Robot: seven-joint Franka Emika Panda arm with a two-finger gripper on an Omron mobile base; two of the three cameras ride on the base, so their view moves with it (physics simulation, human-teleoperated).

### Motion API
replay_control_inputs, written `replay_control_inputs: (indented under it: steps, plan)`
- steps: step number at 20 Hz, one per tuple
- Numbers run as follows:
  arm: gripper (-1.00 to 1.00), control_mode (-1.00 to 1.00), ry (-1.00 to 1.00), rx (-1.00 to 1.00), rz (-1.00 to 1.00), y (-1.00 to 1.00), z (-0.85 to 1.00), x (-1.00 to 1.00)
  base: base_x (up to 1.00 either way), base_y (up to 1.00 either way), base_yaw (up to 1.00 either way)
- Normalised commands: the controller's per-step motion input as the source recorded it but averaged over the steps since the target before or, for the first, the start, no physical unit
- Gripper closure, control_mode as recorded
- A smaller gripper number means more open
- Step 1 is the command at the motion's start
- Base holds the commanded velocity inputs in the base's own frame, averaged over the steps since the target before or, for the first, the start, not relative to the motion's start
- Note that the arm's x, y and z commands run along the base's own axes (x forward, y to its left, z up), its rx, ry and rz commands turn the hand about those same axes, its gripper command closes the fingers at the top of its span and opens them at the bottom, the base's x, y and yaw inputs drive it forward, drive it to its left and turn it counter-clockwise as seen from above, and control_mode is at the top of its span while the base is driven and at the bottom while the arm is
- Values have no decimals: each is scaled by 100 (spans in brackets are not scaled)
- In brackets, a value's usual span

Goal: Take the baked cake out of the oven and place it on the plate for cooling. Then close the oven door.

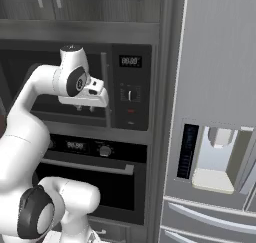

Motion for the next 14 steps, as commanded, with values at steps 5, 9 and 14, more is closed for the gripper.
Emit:
replay_control_inputs:
  steps: [5,9,14]
  plan:
    - [-100,100,0,0,0,0,0,0,0,0,0]
    - [-100,100,0,0,0,0,0,0,0,0,0]
    - [-100,100,0,0,0,0,0,0,0,0,0]
